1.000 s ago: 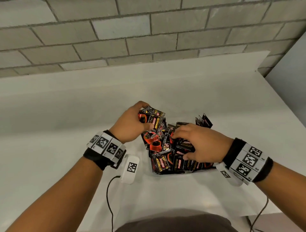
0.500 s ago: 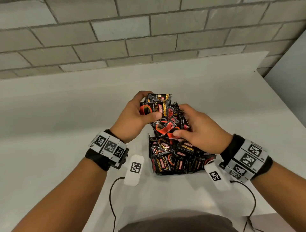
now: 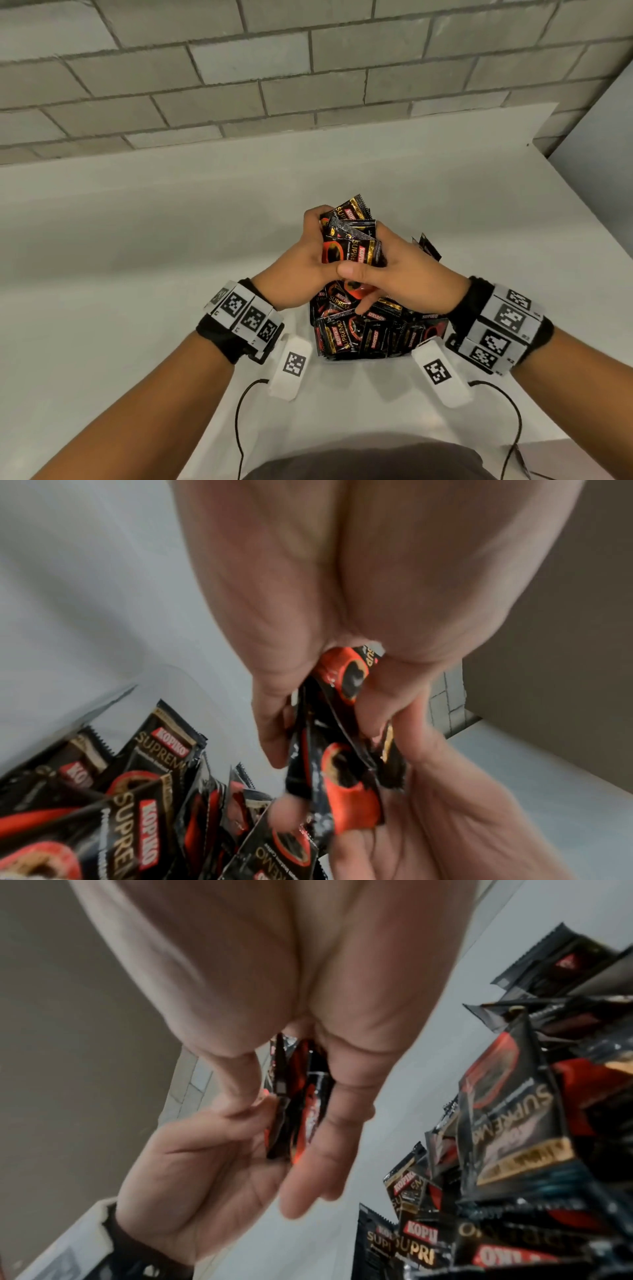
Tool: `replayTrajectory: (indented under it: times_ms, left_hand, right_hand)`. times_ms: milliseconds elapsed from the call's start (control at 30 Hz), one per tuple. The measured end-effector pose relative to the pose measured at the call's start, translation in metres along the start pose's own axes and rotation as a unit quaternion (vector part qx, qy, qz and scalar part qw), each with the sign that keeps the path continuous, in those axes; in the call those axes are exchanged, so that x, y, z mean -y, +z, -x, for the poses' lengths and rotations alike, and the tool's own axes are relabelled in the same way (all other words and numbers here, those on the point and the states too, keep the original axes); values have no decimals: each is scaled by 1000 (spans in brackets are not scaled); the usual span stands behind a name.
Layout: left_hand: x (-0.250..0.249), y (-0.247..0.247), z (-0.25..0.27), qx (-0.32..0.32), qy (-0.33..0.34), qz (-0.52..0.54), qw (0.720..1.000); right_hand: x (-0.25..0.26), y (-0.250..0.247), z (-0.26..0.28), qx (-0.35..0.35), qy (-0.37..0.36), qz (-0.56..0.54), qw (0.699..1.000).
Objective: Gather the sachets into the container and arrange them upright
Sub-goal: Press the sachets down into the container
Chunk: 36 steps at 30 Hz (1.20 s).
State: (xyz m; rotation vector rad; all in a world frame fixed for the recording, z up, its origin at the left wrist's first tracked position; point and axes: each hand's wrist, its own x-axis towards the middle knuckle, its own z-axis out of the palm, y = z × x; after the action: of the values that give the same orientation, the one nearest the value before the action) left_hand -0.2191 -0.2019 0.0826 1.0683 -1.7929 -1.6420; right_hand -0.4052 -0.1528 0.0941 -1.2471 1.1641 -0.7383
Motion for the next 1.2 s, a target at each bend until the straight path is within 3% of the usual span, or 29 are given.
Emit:
replayTrajectory:
  times_ms: [100,200,267,300,333,400,533,600,700,833,1033,1200]
  left_hand:
    - [-1,0,3,31,-4,46,998]
    - [-3,-3,3,40,-18,73,996]
    - [-6,-12,3,35,-29,-2,999]
    - [-5,-18,1,44,-39,-103,993]
    - [-3,-21,0,64,-56,-223,971]
    - [5,-16,0,112,-91,-412,900]
    - [25,18,1,157,-77,-630,757]
    - [31,25,0,151,-84,-671,721]
    - [31,28,-4,158,-98,-701,689]
    - [27,29,-13,159,-120,-701,684]
    - [25,27,-18,159,-160,-627,745]
    - [17,32,-20,190,-200,-623,732]
  right_hand:
    - [3,-2,1,-16,3,-52,999]
    - [7,-11,1,-44,-2,-7,999]
    - [12,-24,2,-69,-3,76,995]
    - [14,-32,3,-79,0,115,990]
    - [15,-39,6,-81,5,143,986]
    - [13,-46,11,-54,21,177,982]
    - [-6,-44,16,2,68,263,962]
    - [-16,-45,16,4,80,289,954]
    - [-23,-48,15,-10,85,284,955]
    - [-26,-48,17,-21,80,270,959]
    - [-26,-49,18,-23,83,270,959]
    - [-27,-50,18,-23,87,263,961]
